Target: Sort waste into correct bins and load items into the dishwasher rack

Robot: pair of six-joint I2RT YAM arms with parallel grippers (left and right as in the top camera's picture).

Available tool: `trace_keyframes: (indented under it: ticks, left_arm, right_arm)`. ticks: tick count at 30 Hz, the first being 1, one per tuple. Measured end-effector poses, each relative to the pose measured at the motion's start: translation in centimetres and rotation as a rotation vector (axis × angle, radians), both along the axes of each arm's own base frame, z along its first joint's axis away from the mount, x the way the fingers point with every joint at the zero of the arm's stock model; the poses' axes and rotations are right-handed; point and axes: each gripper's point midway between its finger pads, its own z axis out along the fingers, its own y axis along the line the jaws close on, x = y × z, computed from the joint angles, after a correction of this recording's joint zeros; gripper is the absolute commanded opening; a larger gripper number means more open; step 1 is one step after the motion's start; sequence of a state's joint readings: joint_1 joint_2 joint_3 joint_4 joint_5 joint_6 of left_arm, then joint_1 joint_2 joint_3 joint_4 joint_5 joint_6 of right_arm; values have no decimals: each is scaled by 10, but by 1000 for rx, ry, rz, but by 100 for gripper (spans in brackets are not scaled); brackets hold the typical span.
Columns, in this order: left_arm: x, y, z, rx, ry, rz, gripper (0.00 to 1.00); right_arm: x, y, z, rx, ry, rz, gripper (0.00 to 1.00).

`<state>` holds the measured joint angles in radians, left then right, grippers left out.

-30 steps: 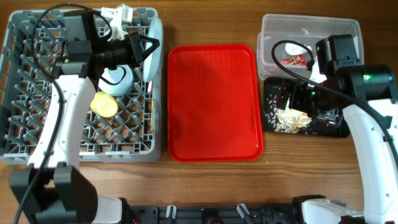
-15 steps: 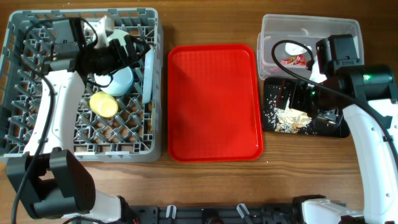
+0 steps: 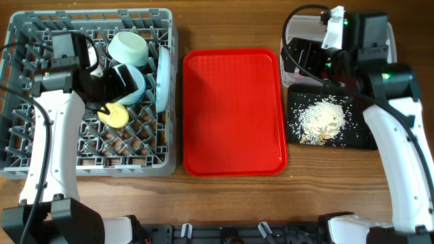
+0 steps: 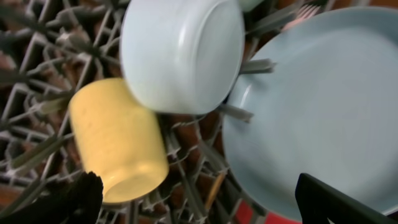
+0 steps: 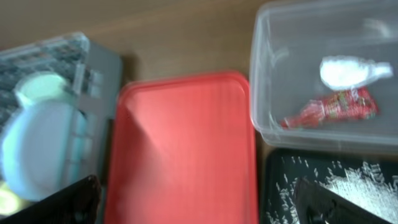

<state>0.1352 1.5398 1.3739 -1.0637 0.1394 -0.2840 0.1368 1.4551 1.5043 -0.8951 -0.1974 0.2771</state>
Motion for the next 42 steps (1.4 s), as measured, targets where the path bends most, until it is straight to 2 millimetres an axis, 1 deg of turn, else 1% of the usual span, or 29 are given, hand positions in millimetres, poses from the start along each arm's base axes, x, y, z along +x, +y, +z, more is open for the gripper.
trace_keyframes:
  ticks: [1,2,4,7,8,9,11,12,13,14,16,17,19,20,23,24,26,29,34,36,42]
  left_arm:
    - [-7,1,-3,8,32,4,100]
    - [-17,2,-6,13,75,7,100]
    - [-30,2,-9,17,129,10,100]
    - [-41,1,-12,18,176,6,100]
    - [-45,0,-13,21,188,1,100]
    - [-52,-2,-15,21,202,-11,100]
    - [-58,-6,-14,24,192,-25,100]
    - [-66,-9,-13,29,166,-37,100]
    - [-70,-11,-9,33,135,-42,100]
    - [-67,-12,-4,44,62,-49,100]
    - [-72,-15,6,59,-40,-64,100]
    - [-76,-17,20,76,-154,-74,100]
    - [-85,-21,41,96,-324,-83,100]
    - [-92,-22,48,104,-399,-84,100]
    - [-113,-24,58,115,-505,-81,100]
    - [-119,-24,63,119,-538,-80,100]
    - [-125,-24,70,123,-572,-78,100]
    - [-128,-25,75,125,-593,-78,100]
    - [-130,-25,72,124,-579,-78,100]
    - [-133,-25,68,121,-560,-79,100]
    - [-135,-25,65,120,-547,-79,100]
  right_arm:
    - [-4,-2,-10,-14,43,-1,100]
    - [-13,-5,-23,-34,108,-1,100]
    - [-27,-9,-37,-62,185,-8,99]
    - [-40,-15,-51,-90,250,-21,100]
    - [-50,-18,-60,-100,277,-25,99]
    - [-56,-19,-64,-104,286,-26,99]
    - [-68,-22,-68,-102,271,-35,100]
    - [-80,-24,-68,-98,243,-41,100]
    - [-85,-25,-64,-90,208,-46,100]
    - [-89,-26,-58,-79,144,-52,100]
    - [-103,-29,-46,-70,52,-64,100]
    - [-112,-32,-38,-66,-3,-74,100]
    - [-131,-40,-18,-65,-133,-101,100]
    - [-138,-44,-12,-71,-171,-115,100]
    - [-153,-53,-1,-87,-228,-148,100]
    - [-156,-55,-1,-92,-227,-152,100]
    - [-158,-57,-4,-100,-216,-158,100]
    - [-157,-57,-6,-104,-209,-160,100]
    - [-153,-57,-13,-111,-175,-158,100]
    - [-150,-56,-19,-116,-151,-156,100]
    - [-142,-55,-36,-131,-82,-151,100]
